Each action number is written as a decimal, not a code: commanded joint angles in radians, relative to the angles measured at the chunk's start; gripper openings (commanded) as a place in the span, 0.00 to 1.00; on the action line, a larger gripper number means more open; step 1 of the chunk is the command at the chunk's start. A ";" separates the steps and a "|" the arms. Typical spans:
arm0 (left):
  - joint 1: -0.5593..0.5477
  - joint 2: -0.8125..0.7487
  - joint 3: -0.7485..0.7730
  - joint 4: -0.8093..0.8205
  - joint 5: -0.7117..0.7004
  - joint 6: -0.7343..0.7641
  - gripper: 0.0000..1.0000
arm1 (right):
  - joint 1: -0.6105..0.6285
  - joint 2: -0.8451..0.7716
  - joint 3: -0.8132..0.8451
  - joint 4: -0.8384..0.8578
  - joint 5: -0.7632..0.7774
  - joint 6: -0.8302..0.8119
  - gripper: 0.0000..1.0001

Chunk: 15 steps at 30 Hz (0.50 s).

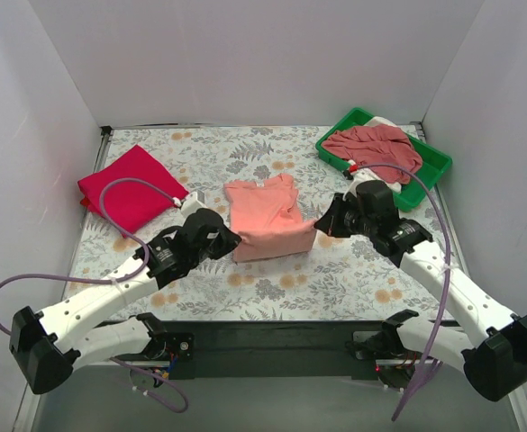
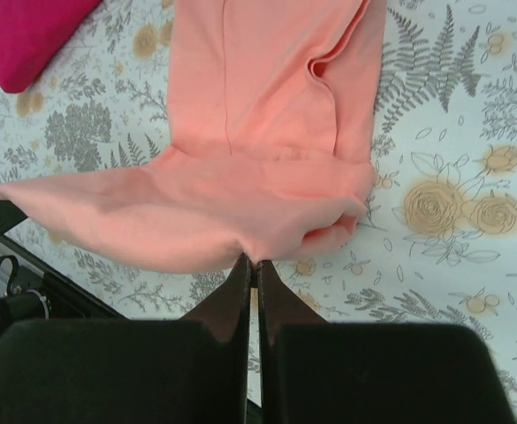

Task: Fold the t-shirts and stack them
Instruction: Fold the tshirt

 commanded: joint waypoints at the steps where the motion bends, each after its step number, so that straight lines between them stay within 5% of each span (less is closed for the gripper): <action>1: 0.054 0.028 0.060 0.005 -0.090 0.056 0.00 | -0.051 0.047 0.112 0.036 -0.072 -0.074 0.01; 15: 0.275 0.276 0.276 0.119 0.042 0.211 0.00 | -0.161 0.285 0.343 0.056 -0.209 -0.124 0.01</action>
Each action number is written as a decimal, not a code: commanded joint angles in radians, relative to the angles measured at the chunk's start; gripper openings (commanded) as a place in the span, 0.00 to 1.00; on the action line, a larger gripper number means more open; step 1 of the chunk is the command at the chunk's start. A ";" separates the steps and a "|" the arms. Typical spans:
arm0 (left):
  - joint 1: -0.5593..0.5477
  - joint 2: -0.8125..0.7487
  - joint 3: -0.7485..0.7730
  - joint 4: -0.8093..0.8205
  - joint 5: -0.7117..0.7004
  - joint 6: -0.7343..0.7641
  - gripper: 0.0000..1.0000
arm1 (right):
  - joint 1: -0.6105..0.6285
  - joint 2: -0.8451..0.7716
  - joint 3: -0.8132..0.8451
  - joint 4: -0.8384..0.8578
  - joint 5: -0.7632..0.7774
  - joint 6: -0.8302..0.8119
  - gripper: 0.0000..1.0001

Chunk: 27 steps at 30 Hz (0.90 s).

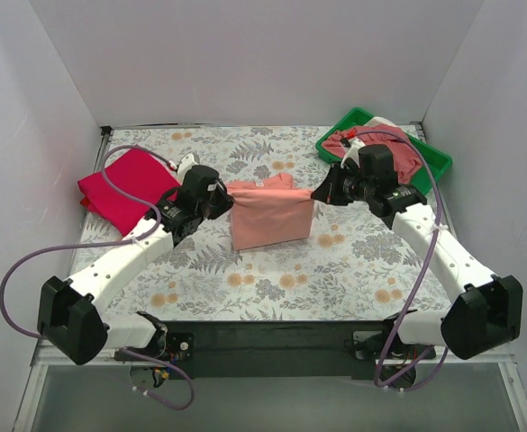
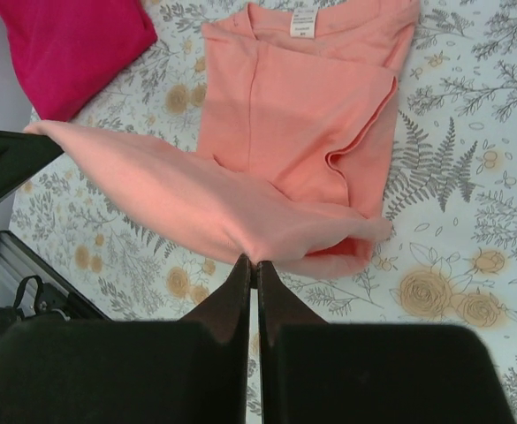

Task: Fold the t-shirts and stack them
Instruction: Fold the tshirt

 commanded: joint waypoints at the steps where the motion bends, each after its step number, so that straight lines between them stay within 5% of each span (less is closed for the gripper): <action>1: 0.036 0.036 0.089 0.019 0.000 0.062 0.00 | -0.032 0.049 0.096 0.051 -0.046 -0.030 0.01; 27: 0.252 0.452 0.290 0.102 0.130 0.137 0.00 | -0.104 0.602 0.486 0.063 -0.152 -0.046 0.01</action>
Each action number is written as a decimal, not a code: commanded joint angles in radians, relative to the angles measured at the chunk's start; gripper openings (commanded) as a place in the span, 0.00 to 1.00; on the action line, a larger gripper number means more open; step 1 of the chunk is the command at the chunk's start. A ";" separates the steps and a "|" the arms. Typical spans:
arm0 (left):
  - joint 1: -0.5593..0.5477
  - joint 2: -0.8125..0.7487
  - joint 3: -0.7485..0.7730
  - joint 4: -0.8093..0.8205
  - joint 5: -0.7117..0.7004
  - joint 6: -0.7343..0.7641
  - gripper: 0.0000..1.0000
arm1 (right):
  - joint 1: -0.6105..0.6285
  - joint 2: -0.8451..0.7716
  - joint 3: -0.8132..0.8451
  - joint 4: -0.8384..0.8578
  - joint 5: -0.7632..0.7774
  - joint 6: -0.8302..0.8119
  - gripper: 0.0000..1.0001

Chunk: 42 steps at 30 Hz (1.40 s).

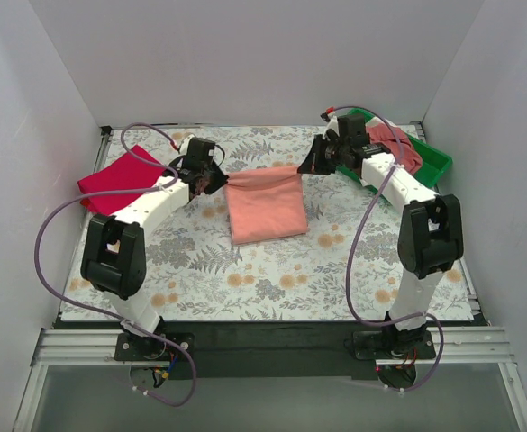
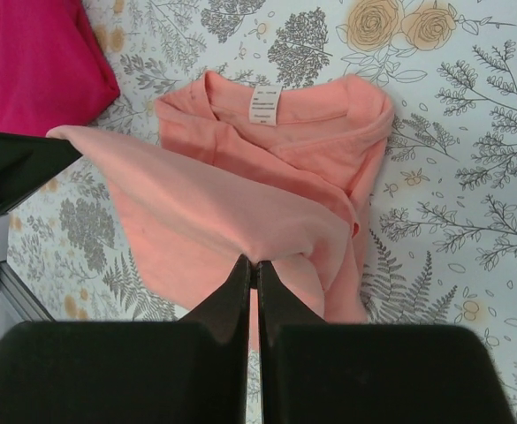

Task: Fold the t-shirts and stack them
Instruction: Fold the tshirt

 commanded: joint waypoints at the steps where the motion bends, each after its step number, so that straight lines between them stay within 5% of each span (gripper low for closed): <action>1: 0.037 0.024 0.036 0.044 0.014 0.026 0.00 | -0.020 0.046 0.069 0.044 -0.014 -0.010 0.01; 13: 0.088 0.192 0.083 0.122 0.135 0.035 0.05 | -0.024 0.259 0.206 0.098 -0.014 0.007 0.01; 16: 0.104 0.207 0.096 0.128 0.141 0.050 0.58 | -0.027 0.310 0.249 0.109 -0.027 0.004 0.24; 17: 0.106 0.210 0.100 0.131 0.177 0.058 0.87 | -0.029 0.333 0.261 0.112 -0.032 0.000 0.30; 20: 0.117 0.201 0.115 0.136 0.214 0.078 0.88 | -0.030 0.368 0.322 0.113 -0.047 -0.007 0.66; 21: 0.117 0.195 0.117 0.139 0.222 0.081 0.89 | -0.029 0.365 0.342 0.115 -0.055 -0.012 0.98; 28: 0.118 0.025 0.007 0.159 0.302 0.101 0.90 | -0.024 0.148 0.210 0.124 -0.057 -0.067 0.98; 35: 0.117 -0.279 -0.290 0.159 0.337 0.066 0.92 | -0.020 -0.338 -0.366 0.230 0.005 -0.073 0.98; 42: 0.111 -0.544 -0.512 0.164 0.334 0.017 0.93 | -0.027 -0.707 -0.764 0.250 0.111 -0.001 0.98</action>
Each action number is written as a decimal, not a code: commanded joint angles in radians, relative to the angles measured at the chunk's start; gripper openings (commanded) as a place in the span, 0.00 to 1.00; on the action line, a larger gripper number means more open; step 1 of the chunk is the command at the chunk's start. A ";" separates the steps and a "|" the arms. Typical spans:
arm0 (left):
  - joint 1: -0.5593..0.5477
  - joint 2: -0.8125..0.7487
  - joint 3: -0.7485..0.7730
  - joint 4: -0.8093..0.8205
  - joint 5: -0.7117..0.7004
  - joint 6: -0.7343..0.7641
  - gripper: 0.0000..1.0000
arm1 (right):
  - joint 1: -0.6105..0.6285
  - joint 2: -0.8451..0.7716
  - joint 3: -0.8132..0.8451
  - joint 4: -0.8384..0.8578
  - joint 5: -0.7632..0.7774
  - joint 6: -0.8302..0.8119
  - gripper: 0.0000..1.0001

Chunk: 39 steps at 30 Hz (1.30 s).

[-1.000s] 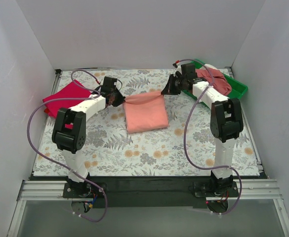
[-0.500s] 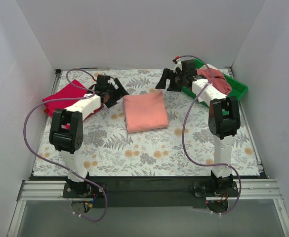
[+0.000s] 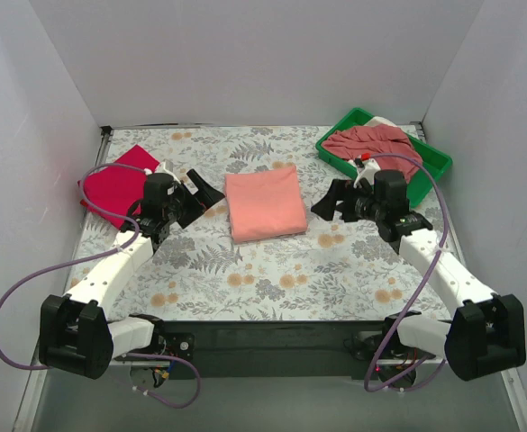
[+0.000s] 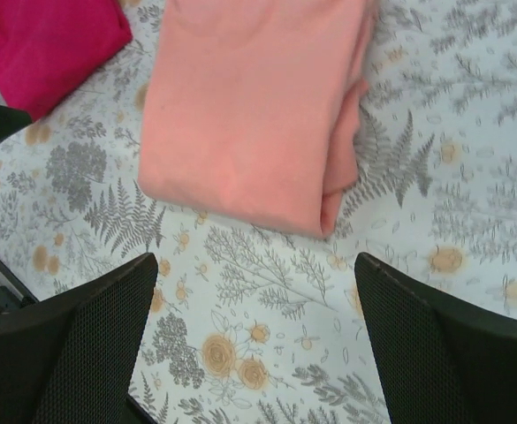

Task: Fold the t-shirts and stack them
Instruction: Fold the tshirt

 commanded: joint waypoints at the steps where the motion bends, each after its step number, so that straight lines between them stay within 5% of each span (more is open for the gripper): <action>1: -0.005 -0.060 -0.076 0.004 0.016 -0.018 0.93 | -0.004 -0.136 -0.168 0.029 0.083 0.050 0.98; 16: -0.007 0.260 0.032 0.116 0.061 0.066 0.94 | -0.007 -0.658 -0.521 0.061 0.232 0.174 0.98; 31: -0.030 0.593 0.241 0.111 0.090 0.104 0.92 | -0.007 -0.845 -0.608 0.073 0.307 0.154 0.98; 39: -0.065 0.734 0.316 0.047 0.079 0.132 0.77 | -0.007 -0.877 -0.618 0.072 0.327 0.163 0.98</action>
